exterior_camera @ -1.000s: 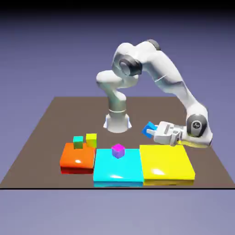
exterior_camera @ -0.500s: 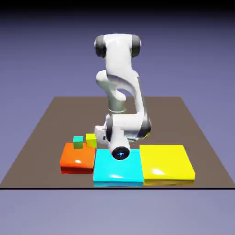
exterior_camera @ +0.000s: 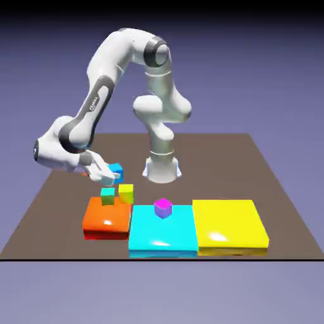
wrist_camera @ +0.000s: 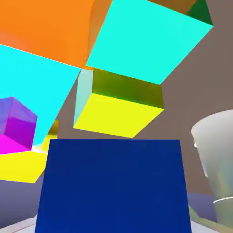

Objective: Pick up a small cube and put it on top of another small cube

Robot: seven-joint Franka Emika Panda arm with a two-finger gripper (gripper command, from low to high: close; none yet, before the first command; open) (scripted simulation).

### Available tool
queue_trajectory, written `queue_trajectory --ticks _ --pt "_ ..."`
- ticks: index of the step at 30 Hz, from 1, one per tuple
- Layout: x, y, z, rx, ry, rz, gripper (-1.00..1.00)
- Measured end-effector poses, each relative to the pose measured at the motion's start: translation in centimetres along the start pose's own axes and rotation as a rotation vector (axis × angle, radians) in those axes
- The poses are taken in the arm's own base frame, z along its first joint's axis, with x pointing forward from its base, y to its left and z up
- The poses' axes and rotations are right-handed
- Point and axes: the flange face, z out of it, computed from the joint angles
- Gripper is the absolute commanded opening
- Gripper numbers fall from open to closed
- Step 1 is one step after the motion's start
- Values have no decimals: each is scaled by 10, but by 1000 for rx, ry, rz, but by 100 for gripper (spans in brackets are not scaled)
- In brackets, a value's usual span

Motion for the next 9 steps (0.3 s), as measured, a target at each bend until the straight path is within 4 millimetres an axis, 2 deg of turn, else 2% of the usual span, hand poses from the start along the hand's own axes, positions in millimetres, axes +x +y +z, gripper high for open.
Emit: queue_trajectory --ticks 2,3,5,9 --pt "6 -5 29 0 1 1 -100" --pt "7 -5 31 0 1 1 100" --pt "7 -5 31 -2 3 1 100" --pt "-5 7 -27 -1 2 2 100"
